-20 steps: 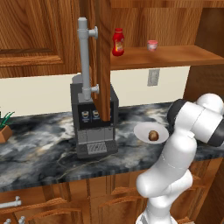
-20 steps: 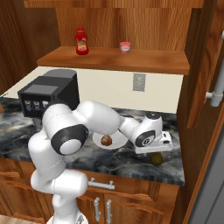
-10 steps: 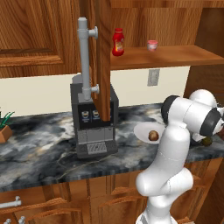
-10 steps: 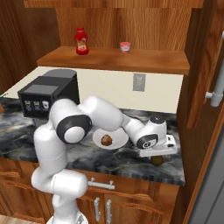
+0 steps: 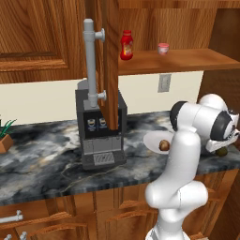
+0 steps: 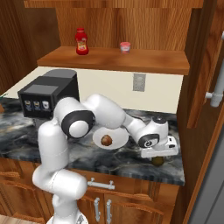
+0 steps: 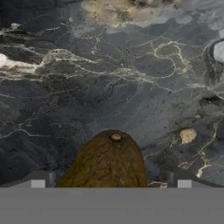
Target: Pick the avocado and bread from the counter and place them on the plate. Then pick the jam from the cabinet and place it next to the plate. Lastly close the cabinet door.
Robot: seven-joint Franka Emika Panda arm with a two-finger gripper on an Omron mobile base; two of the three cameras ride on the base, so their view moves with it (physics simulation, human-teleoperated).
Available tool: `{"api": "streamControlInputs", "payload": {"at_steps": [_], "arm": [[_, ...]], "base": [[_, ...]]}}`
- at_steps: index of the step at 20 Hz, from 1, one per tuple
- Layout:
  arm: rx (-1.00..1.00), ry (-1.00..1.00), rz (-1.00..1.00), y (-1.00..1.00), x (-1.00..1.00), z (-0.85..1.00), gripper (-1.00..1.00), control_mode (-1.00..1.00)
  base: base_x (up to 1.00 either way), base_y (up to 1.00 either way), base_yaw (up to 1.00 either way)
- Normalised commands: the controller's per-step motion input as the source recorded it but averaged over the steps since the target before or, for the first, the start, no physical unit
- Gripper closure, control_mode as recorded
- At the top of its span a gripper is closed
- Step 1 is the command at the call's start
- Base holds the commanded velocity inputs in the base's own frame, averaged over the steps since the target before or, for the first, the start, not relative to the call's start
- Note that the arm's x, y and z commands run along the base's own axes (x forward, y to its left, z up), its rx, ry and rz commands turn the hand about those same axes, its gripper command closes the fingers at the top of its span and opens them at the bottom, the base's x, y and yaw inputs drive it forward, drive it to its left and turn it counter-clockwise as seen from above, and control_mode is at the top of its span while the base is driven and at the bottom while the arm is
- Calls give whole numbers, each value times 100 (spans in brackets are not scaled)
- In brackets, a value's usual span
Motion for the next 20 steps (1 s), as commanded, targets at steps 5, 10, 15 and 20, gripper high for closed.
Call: {"api": "streamControlInputs", "payload": {"at_steps": [5,10,15,20], "arm": [[0,28,0,1,3,-74,100,-100],[0,26,0,0,1,-58,100,-100],[10,0,0,0,-48,8,100,-100],[4,-14,0,27,-62,23,100,-100]], "base": [[0,0,0],[0,0,0],[0,0,0],[0,0,0]]}}
